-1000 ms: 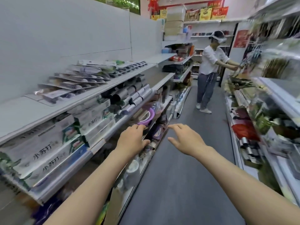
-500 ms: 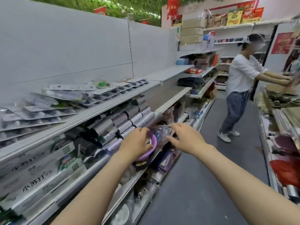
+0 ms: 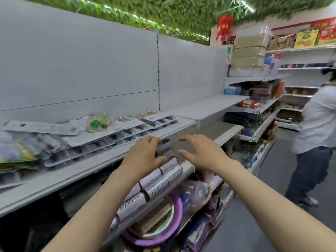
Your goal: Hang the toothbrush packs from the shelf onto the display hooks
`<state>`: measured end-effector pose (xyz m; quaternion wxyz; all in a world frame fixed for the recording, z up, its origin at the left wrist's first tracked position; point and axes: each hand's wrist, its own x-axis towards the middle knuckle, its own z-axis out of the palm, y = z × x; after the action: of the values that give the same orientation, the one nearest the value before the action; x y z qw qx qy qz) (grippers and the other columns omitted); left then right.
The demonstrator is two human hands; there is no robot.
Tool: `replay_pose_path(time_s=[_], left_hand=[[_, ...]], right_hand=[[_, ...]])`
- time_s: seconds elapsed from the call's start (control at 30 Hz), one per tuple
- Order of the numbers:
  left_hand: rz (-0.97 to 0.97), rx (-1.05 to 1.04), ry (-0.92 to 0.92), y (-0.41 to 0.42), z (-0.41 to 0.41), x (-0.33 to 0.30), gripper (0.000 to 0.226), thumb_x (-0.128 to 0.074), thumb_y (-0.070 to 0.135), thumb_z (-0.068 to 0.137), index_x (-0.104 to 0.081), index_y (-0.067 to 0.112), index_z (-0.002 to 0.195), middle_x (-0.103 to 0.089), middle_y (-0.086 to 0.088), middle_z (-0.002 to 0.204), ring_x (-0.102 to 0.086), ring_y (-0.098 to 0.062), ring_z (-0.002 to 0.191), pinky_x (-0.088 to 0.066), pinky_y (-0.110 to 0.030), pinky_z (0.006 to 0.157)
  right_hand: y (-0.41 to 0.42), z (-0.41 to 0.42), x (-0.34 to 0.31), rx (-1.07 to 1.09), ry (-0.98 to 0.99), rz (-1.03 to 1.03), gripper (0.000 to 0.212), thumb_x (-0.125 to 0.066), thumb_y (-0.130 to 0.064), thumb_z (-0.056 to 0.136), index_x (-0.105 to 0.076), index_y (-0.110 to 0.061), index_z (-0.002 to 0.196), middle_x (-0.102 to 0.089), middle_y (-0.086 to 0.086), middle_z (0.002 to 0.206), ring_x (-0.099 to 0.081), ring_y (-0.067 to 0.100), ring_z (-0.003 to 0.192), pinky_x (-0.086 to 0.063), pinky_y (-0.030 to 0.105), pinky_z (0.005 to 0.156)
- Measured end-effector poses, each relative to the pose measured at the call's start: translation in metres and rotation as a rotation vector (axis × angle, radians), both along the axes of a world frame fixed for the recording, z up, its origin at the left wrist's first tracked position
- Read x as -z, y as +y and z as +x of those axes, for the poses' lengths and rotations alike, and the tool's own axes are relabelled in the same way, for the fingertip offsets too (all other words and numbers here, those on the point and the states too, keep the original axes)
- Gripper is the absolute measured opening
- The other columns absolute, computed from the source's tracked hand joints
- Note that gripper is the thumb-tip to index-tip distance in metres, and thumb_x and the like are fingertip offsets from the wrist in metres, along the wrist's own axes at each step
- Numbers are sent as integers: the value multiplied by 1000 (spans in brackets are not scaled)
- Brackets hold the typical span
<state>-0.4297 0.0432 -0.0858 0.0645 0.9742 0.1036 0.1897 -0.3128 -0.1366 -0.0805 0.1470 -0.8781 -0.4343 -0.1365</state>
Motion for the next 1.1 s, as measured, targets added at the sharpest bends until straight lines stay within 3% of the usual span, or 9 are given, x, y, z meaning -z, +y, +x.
replay_pose_path(time_s=[0.2,0.33,0.57,0.83,0.97,1.03,1.1], left_hand=[[23,-103,-187,42,89,-42,61,-63,48,91,-45,21,142,-47,1,144,-35,-20,136,-31,-33,112],[24,-239,-116,66,130,-45,61,-60,51,91,-46,20,141,-49,-2,142,-33,-23,138,-29,-35,113],[-13,-562,29,72,168,-33,66,-46,66,92,-48,20,140,-62,-3,135,-32,-27,144,-33,-39,110],[-86,-766,51,56,205,-17,68,-44,66,92,-42,24,146,-46,-6,151,-28,-24,147,-25,-40,117],[-125,-810,-3,54,206,-11,70,-46,68,91,-40,28,148,-40,-4,155,-26,-21,147,-21,-39,120],[-145,-827,-28,55,207,-9,71,-45,70,89,-41,30,147,-38,-4,156,-25,-21,147,-21,-39,119],[-157,-824,-48,54,211,-8,70,-46,71,88,-42,32,146,-40,-3,155,-26,-20,147,-20,-39,120]], right_hand=[[51,105,-40,-144,-24,110,51,-51,-56,97,-49,-30,141,-56,-9,140,-47,13,131,-43,37,105],[83,161,-42,-216,41,120,49,-50,-57,96,-52,-30,137,-59,-8,135,-50,14,128,-45,41,101],[148,240,-33,-370,192,70,59,-53,-54,96,-46,-22,145,-54,0,145,-51,20,129,-43,38,103],[180,302,-20,-456,373,-77,77,-56,-67,88,-37,-24,149,-55,6,142,-52,24,128,-43,33,94],[181,305,-27,-494,619,134,70,-67,-51,89,-42,-22,147,-53,2,142,-52,23,128,-44,36,99],[185,308,-28,-470,725,311,72,-74,-41,87,-41,-19,146,-55,1,133,-55,23,122,-45,35,99],[193,315,-31,-449,962,404,79,-82,-37,80,-42,-13,145,-57,-1,123,-61,23,114,-47,37,99]])
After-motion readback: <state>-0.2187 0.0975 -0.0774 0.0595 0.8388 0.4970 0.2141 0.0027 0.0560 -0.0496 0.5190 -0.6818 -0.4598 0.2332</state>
